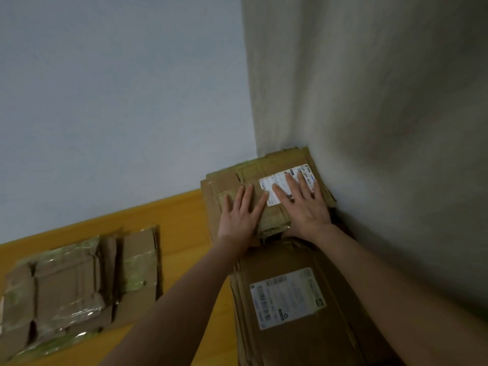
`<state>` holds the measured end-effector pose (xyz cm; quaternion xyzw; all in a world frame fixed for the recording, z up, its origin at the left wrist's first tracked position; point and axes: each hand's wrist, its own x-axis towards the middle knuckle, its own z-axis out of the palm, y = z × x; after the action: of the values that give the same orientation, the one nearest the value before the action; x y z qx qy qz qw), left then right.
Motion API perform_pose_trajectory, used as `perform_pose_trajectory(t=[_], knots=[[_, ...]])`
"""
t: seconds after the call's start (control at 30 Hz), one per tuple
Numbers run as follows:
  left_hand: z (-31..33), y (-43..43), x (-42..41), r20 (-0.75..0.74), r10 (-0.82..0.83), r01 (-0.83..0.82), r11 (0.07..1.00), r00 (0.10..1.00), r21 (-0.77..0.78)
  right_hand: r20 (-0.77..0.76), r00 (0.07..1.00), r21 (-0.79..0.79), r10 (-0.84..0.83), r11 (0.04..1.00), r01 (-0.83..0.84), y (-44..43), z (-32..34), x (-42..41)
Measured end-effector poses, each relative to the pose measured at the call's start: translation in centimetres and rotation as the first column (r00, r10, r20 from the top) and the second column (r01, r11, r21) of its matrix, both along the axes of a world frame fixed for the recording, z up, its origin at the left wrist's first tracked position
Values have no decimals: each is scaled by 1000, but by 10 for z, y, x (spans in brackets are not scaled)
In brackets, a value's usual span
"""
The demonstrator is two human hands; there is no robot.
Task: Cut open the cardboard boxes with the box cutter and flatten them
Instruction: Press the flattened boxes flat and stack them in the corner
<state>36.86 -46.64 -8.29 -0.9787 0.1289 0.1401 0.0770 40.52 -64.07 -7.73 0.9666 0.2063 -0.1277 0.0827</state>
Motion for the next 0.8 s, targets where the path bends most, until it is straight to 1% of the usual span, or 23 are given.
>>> perform_pose_trajectory(t=[0.07, 0.13, 0.17, 0.27, 0.3, 0.4, 0.5, 0.57, 0.67, 0.8], knots=[[4, 3, 5, -24, 33, -34, 997, 999, -72, -35, 999, 59, 31, 998, -29, 3, 1, -1], [12, 8, 14, -49, 70, -72, 996, 996, -47, -47, 998, 130, 48, 991, -41, 7, 8, 4], [16, 9, 18, -70, 90, -92, 995, 993, -27, -56, 998, 149, 25, 989, -16, 8, 11, 7], [17, 9, 26, -133, 112, -115, 993, 985, -12, -134, 987, 136, -92, 985, 110, 11, 9, 14], [14, 8, 27, -144, 112, -114, 994, 983, -2, -166, 980, 121, -106, 985, 127, 12, 4, 15], [5, 5, 31, -150, 120, -113, 992, 981, 54, -233, 968, 92, -98, 988, 122, 11, -10, 22], [0, 3, 36, -163, 118, -110, 992, 980, 54, -249, 964, 82, -94, 990, 118, 7, -15, 27], [4, 4, 32, -178, 105, -102, 994, 978, 25, -258, 961, 87, -103, 988, 129, 8, -14, 25], [15, 10, 19, -201, 86, -101, 993, 976, -67, -262, 954, 75, -146, 983, 171, 14, 0, 19], [36, 11, -20, -107, 121, -140, 970, 987, -196, -182, 972, 148, -150, 973, 178, 16, 24, -5]])
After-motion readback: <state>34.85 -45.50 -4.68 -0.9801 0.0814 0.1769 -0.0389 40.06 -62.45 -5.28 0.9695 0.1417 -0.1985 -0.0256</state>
